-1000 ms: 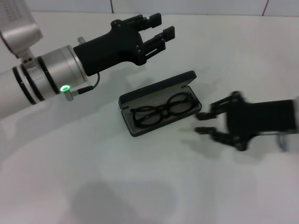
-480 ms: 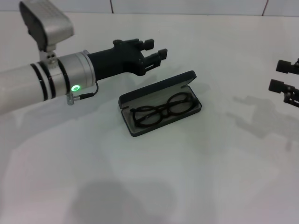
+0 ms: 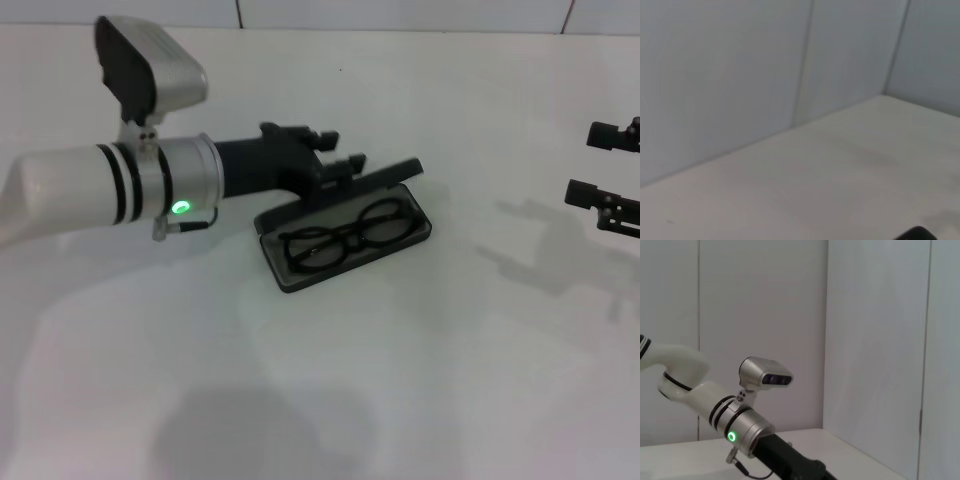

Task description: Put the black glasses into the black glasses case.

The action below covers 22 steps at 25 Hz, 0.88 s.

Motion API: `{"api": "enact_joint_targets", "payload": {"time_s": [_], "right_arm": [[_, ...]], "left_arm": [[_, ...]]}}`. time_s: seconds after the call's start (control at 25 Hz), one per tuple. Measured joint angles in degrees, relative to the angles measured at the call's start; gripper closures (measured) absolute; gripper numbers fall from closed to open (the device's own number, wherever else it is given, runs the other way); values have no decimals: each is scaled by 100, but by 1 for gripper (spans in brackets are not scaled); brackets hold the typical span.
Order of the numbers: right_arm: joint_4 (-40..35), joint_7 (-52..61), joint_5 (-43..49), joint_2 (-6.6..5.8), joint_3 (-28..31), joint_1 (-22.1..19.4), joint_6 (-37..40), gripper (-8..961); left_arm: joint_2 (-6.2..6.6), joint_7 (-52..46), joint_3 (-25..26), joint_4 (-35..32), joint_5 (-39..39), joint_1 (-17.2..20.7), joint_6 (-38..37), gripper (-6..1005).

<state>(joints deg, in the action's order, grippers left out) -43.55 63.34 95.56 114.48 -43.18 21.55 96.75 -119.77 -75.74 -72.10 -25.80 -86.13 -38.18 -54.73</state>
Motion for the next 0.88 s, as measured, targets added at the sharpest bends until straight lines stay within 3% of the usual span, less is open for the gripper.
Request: {"api": "enact_joint_targets", "payload": {"time_s": [0.08,0.2,0.44,0.68,0.88], "right_arm": [[17,-5,1,-1,8,-1,-11,290],[36,-23,3,-3,10,-2,-35,289],[42,-58,6,-4,10,-2,-24,287],[191,-32,0,37,-188,197,195,284],[651,-36,53,61,-379,697,315,203]], "left_arm": [[-2,-27,-233,-17,-64,21,-45,501],[-3,-27,-522,-51,-82,56,-69,500],[-7,120,-596,-112,136,95,-317,492],[110,747,-473,-412,1001,408,-2007,483],[408,934,-151,-497,1001,700,-3585,475]]}}
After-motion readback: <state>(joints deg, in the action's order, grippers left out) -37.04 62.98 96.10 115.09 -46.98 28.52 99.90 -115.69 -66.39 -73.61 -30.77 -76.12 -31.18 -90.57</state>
